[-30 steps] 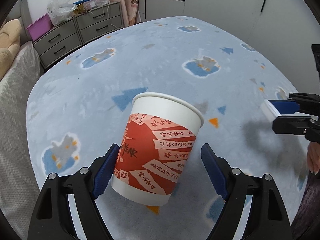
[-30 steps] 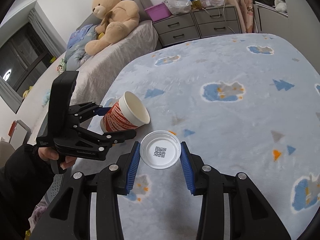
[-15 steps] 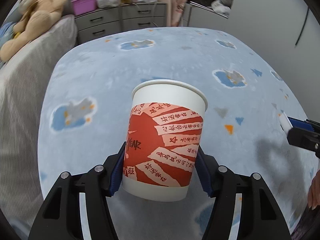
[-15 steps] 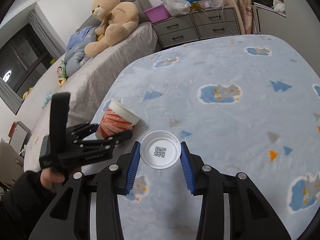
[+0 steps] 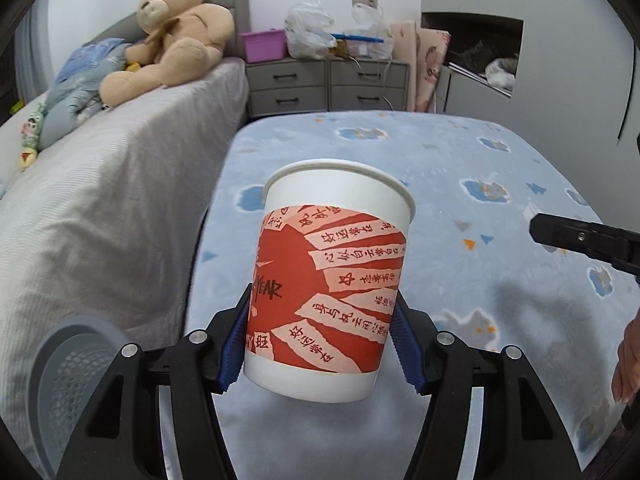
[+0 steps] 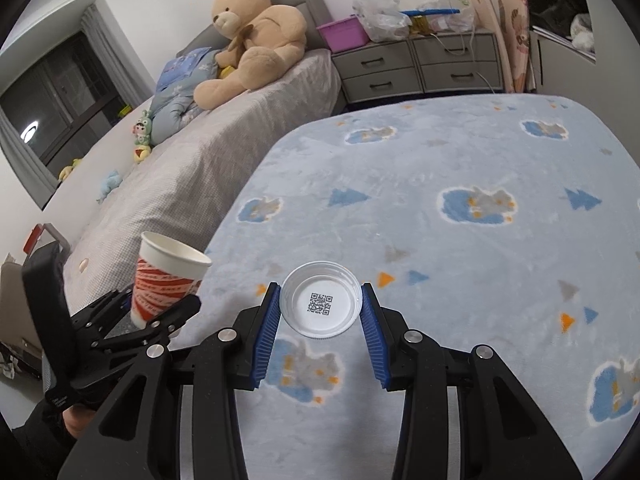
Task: Collect trash
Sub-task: 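Carry the paper cup and bottle cap over the wastebasket and release both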
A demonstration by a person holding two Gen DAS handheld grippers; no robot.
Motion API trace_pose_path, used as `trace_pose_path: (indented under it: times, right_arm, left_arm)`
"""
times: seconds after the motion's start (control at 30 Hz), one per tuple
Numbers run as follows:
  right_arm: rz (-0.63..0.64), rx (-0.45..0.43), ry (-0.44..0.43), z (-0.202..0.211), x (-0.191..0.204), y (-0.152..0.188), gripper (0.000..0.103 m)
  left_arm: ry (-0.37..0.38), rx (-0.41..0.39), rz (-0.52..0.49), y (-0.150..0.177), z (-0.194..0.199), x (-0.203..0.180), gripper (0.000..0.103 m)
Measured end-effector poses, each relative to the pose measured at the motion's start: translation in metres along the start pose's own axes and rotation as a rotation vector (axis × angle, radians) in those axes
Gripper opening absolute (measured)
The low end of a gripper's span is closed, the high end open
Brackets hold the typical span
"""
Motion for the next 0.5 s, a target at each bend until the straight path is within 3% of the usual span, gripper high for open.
trace_pose_path:
  times: [0.5]
  right_arm:
    - [0.146, 0.036, -0.045, -0.017, 0.095, 0.021, 0.039]
  left_arm:
    - [-0.106, -0.094, 0.193, 0.07, 0.084, 0.095, 0.06]
Point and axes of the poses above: each gripper's, at about its wrist camera, not at the fingertips, and z roughly against the way its jaws point, x to its left, y to its underside, the point moved 2 cm from there along -z, roughly the way its jaws point, and after that the axes turned 9 degrees about x, right-handed, at the moved point
